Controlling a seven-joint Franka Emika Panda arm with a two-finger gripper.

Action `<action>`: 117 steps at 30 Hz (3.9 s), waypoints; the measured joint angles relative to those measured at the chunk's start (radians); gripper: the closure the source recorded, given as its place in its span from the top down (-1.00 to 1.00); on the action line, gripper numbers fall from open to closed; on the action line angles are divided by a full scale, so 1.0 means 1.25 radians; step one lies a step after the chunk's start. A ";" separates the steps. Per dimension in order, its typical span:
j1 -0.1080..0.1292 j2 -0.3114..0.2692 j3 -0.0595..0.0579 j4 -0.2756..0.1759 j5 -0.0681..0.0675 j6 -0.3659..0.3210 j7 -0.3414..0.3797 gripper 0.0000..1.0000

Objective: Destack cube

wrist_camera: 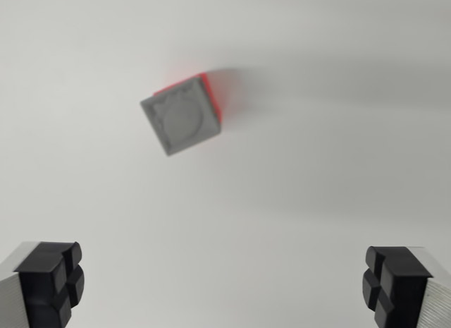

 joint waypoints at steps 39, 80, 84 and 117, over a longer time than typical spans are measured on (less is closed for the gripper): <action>0.006 0.190 0.043 -0.037 -0.010 0.192 -0.253 1.00; 0.016 0.359 0.028 -0.041 -0.024 0.364 -0.249 -1.00; 0.017 0.359 0.028 -0.040 -0.024 0.364 -0.249 -1.00; 0.017 0.359 0.028 -0.040 -0.024 0.364 -0.249 -1.00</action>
